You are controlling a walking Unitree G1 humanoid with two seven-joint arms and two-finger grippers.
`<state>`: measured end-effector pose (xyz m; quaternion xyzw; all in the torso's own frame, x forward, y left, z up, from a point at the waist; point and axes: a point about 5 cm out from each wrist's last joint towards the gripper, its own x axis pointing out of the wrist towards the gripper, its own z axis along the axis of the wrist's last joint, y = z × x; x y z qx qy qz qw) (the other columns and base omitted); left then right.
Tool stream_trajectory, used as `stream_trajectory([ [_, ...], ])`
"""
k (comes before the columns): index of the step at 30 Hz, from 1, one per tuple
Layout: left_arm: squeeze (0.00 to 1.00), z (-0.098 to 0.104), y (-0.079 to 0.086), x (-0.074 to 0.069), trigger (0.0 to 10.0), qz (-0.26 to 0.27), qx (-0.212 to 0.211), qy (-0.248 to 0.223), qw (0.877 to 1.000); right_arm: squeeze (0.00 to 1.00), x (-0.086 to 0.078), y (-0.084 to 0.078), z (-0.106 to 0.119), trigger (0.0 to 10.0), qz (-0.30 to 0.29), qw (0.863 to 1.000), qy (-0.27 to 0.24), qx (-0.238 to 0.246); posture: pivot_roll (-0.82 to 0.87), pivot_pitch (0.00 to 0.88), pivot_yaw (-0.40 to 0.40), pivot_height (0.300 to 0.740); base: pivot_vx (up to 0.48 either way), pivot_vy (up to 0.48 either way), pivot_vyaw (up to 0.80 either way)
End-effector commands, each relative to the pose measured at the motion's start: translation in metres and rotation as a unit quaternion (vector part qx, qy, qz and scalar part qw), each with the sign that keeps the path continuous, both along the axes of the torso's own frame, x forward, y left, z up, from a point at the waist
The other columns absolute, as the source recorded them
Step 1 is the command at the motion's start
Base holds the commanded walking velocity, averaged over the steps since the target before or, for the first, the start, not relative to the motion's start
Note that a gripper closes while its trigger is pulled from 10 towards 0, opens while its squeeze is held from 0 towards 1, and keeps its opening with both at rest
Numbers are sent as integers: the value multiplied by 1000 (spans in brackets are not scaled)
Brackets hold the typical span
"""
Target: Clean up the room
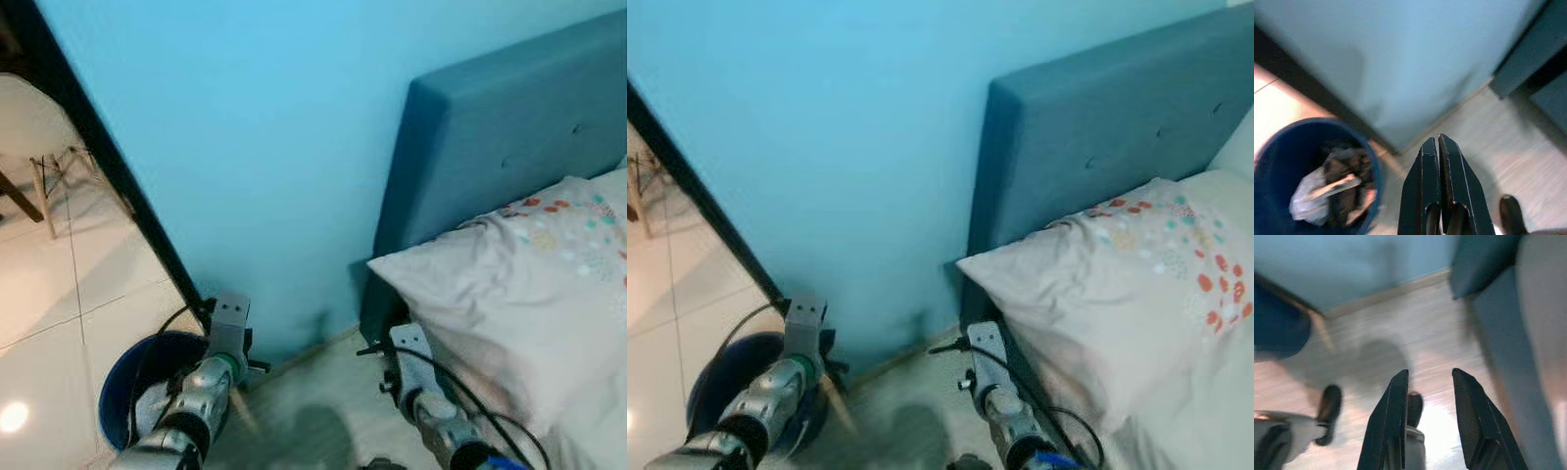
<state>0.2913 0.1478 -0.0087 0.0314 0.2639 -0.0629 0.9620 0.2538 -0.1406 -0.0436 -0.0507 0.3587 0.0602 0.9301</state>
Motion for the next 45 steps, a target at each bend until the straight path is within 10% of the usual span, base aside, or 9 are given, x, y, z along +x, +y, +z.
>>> stream_trajectory([
  [1,0,-6,1,-5,10000,2,1,15,1000,0,-1,1,-1,10000,5,1000,4,-1,92,0,83,740,0,0,0],
  [45,0,-2,2,-3,10000,4,0,0,1000,0,3,1,4,10000,1,1000,-23,7,80,0,85,740,0,0,-655],
])
